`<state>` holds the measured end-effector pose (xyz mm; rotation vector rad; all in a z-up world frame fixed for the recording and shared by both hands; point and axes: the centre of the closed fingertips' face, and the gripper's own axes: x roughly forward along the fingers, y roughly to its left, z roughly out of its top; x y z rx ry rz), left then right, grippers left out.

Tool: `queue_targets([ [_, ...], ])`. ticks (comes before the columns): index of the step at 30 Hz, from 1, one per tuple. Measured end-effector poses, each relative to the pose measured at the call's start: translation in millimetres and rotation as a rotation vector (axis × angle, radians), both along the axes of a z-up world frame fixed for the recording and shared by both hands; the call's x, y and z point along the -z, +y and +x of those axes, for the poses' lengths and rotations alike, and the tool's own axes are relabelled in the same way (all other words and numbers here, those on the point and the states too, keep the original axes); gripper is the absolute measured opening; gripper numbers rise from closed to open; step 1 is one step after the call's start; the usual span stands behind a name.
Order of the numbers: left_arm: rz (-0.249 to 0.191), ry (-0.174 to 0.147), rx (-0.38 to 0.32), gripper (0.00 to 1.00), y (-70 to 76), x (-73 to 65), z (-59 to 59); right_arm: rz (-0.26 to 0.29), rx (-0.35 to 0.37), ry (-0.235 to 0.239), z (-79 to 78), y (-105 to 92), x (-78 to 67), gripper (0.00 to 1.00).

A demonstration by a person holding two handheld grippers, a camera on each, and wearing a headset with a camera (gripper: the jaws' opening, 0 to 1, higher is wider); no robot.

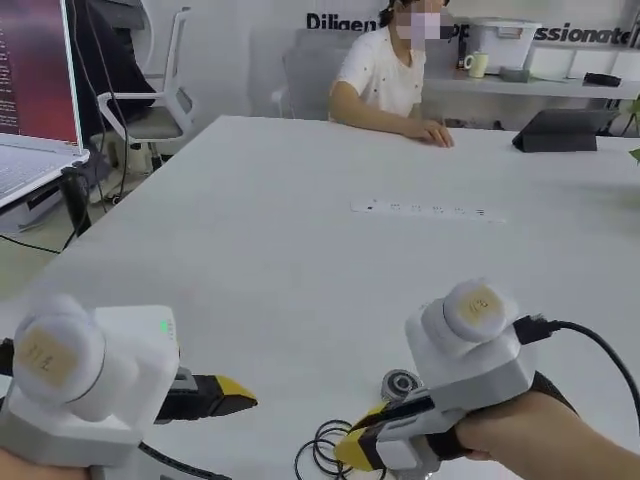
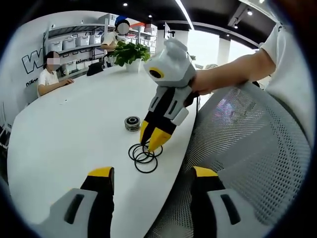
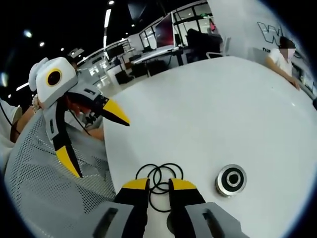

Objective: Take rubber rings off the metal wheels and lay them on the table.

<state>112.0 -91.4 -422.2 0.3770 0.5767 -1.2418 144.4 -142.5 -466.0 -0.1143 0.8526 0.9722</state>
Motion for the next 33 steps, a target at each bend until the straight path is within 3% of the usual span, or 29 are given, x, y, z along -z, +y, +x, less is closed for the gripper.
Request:
queue_targets([
  [9,-0.005,-0.002,0.004,0.62,-1.4,-2.7,-3.4,0.037,0.04,-0.048,11.1,-8.9,-24.5,0.18],
  [19,-0.016,-0.008,0.013,0.64,-2.2,-5.3,-4.9,0.108,0.13,-0.124,19.5,-37.5,-68.2,0.28],
  [25,-0.024,-0.01,0.015,0.64,-3.1,-6.4,-5.4,0.106,0.127,-0.175,5.6,-60.9,-81.1,0.4],
  [33,-0.031,-0.002,0.008,0.65,-3.6,-6.2,-6.2,0.055,0.083,-0.178,-23.8,-88.7,-77.1,0.54],
])
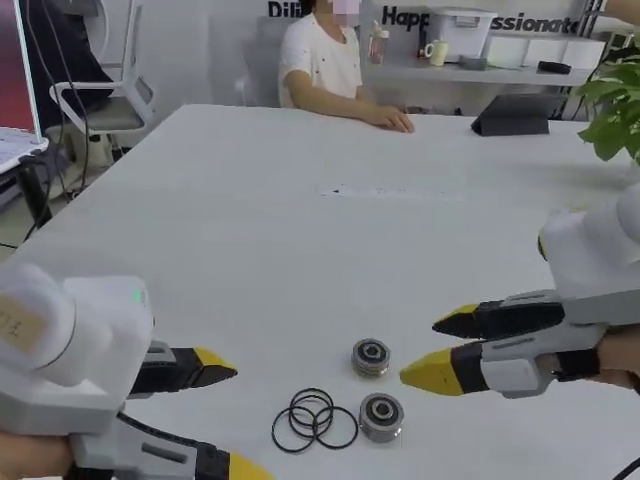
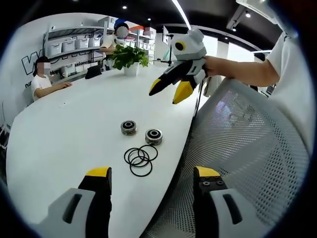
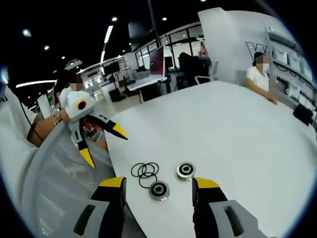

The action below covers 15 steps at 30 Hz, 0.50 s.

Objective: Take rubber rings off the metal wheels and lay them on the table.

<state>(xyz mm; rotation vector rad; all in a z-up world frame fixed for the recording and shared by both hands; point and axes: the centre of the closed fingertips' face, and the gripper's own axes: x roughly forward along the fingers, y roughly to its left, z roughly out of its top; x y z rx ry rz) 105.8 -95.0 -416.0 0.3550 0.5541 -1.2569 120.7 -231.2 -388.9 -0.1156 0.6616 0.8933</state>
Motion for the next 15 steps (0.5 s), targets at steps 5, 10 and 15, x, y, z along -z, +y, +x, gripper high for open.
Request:
queue_targets([
  [5,-0.008,-0.002,-0.008,0.64,-0.4,-1.5,-0.6,-0.022,0.0,0.027,-18.9,-20.1,10.2,0.64],
  [10,-0.012,-0.003,-0.017,0.64,0.3,-2.3,0.2,-0.039,0.031,0.051,-29.3,-36.2,20.8,0.71],
  [15,-0.012,0.0,-0.024,0.65,1.1,-1.8,-0.4,-0.051,0.077,0.078,-40.3,-51.2,34.2,0.74],
])
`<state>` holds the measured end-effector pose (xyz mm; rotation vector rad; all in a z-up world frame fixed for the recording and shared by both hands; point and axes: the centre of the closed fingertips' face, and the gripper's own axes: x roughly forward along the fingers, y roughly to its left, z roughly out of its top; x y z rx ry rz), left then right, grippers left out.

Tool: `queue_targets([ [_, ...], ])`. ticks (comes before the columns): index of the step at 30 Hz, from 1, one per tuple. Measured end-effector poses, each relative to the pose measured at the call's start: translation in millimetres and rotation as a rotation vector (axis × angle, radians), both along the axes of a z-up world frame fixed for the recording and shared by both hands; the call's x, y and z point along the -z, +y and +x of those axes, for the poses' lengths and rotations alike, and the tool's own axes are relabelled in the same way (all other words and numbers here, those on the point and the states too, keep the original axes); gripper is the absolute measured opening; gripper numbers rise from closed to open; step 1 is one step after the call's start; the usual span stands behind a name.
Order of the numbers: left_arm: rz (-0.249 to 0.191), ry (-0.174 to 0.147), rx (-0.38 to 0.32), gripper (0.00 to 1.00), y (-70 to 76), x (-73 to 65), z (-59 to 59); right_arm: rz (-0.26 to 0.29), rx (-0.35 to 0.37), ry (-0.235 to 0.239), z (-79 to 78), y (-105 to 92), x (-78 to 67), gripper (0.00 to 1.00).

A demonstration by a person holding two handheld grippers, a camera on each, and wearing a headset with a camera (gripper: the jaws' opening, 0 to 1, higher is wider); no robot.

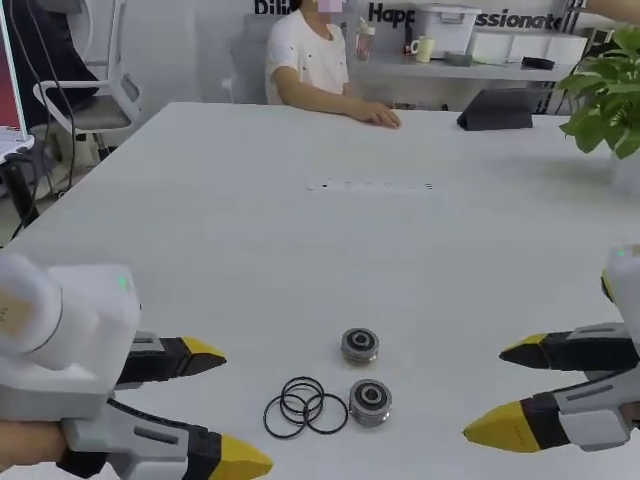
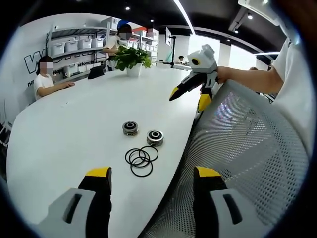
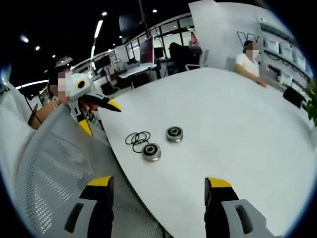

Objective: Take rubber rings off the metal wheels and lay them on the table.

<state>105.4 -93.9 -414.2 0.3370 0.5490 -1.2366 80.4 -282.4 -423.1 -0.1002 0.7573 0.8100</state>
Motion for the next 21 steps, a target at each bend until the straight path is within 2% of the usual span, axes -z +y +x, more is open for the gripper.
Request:
queue_targets([
  [6,-0.002,0.002,-0.01,0.65,0.5,-0.1,0.5,-0.012,0.026,0.021,-5.5,-6.2,8.4,0.76],
  [13,-0.009,0.024,-0.032,0.65,1.8,0.9,0.0,-0.02,0.05,0.055,-11.8,-10.5,16.0,0.75],
  [16,0.008,0.04,-0.034,0.66,3.6,4.9,-1.7,-0.071,0.055,0.066,-13.6,-15.9,22.8,0.73],
  [21,0.023,0.045,-0.03,0.67,4.9,8.2,-3.0,-0.125,0.049,0.085,-17.0,-25.0,30.7,0.73],
])
